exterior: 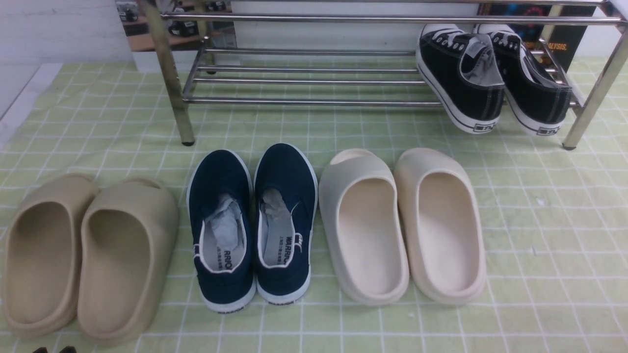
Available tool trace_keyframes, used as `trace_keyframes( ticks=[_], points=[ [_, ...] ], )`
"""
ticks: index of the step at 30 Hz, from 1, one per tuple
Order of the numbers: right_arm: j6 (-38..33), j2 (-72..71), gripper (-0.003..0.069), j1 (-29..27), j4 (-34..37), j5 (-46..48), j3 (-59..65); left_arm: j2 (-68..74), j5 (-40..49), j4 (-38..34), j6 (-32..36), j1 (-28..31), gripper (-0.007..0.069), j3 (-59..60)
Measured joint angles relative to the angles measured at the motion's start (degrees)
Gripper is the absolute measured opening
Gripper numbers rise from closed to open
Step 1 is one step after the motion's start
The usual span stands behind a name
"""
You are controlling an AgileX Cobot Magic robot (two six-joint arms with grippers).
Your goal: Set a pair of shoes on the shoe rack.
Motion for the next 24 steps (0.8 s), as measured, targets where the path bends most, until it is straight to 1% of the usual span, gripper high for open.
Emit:
trace_keyframes(
  ticks=[24],
  points=[
    [0.0, 0.0, 0.0049, 0.0, 0.0, 0.0, 0.0, 0.0, 0.0, 0.0, 0.0, 0.0, 0.0239, 0.0]
  ],
)
